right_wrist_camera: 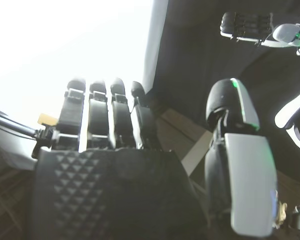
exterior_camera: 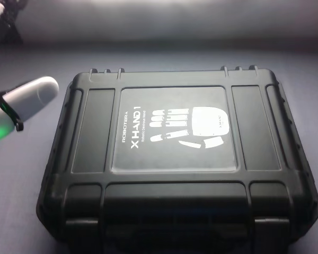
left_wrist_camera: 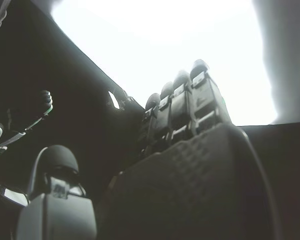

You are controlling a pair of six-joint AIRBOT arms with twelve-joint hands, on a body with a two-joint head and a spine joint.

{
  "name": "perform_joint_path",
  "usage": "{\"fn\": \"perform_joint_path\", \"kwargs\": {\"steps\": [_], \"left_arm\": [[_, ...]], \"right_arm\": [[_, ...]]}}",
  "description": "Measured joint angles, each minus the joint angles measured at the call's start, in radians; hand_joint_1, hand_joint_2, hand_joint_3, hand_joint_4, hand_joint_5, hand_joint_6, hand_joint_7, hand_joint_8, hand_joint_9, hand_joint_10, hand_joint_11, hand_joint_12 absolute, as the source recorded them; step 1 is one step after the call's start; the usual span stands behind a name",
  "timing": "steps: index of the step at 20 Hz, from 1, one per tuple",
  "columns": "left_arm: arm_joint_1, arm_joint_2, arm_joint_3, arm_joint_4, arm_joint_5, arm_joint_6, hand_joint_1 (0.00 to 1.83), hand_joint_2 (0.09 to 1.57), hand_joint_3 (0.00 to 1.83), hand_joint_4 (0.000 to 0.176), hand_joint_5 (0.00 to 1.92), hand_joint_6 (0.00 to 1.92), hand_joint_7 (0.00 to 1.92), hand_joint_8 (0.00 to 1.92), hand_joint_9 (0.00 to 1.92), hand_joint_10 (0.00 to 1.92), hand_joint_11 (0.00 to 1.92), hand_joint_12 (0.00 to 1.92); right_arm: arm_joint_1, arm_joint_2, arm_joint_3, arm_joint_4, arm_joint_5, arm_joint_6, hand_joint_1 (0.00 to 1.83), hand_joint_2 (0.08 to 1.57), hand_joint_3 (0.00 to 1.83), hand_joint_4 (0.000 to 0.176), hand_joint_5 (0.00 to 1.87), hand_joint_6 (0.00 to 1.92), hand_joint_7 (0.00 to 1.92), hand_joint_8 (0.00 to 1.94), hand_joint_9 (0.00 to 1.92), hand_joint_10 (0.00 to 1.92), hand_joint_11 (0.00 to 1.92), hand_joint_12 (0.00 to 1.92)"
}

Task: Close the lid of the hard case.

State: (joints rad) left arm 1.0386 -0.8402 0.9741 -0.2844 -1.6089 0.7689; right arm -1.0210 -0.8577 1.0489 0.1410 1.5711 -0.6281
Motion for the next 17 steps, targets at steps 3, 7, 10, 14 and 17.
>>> {"fn": "perform_joint_path", "kwargs": {"steps": [3,7,10,14,17], "left_arm": [[-0.030,0.000,0.017,0.017,-0.005,-0.020,0.00,1.30,0.03,0.000,0.02,0.01,0.08,0.01,0.05,0.01,0.00,0.00],[-0.048,-0.018,0.018,0.080,0.002,-0.046,0.00,1.34,0.00,0.000,0.23,0.01,0.27,0.00,0.28,0.01,0.21,0.10],[-0.078,-0.039,0.050,0.108,0.000,-0.076,0.00,1.32,0.00,0.000,0.41,0.06,0.40,0.00,0.40,0.00,0.26,0.31],[-0.159,0.020,-0.006,0.169,-0.006,-0.060,0.71,1.42,0.01,0.000,0.55,1.49,0.84,0.04,0.74,0.05,0.29,0.99],[-0.159,0.047,-0.031,0.162,-0.024,-0.058,0.69,1.45,0.00,0.104,0.42,1.79,0.55,1.17,0.68,0.95,0.22,1.25]], "right_arm": [[0.000,0.001,-0.006,0.008,0.060,-0.002,0.59,1.21,0.01,0.000,0.19,0.00,0.22,0.00,0.18,0.01,0.18,0.03],[0.004,0.008,-0.037,-0.029,0.069,-0.015,0.61,1.13,0.00,0.000,0.12,0.00,0.26,0.00,0.39,0.02,0.43,0.04],[0.023,0.021,-0.053,-0.118,0.071,-0.040,0.48,1.24,0.00,0.000,0.53,0.09,0.51,0.02,0.53,0.01,0.52,0.11],[0.076,0.098,-0.112,-0.117,0.052,-0.063,0.90,1.22,0.00,0.000,0.53,0.42,0.79,0.02,0.88,0.04,0.61,0.95],[0.105,0.129,-0.127,-0.106,0.107,-0.063,0.93,1.31,0.00,0.000,0.61,1.26,1.02,0.06,1.09,0.07,0.80,0.77]]}}
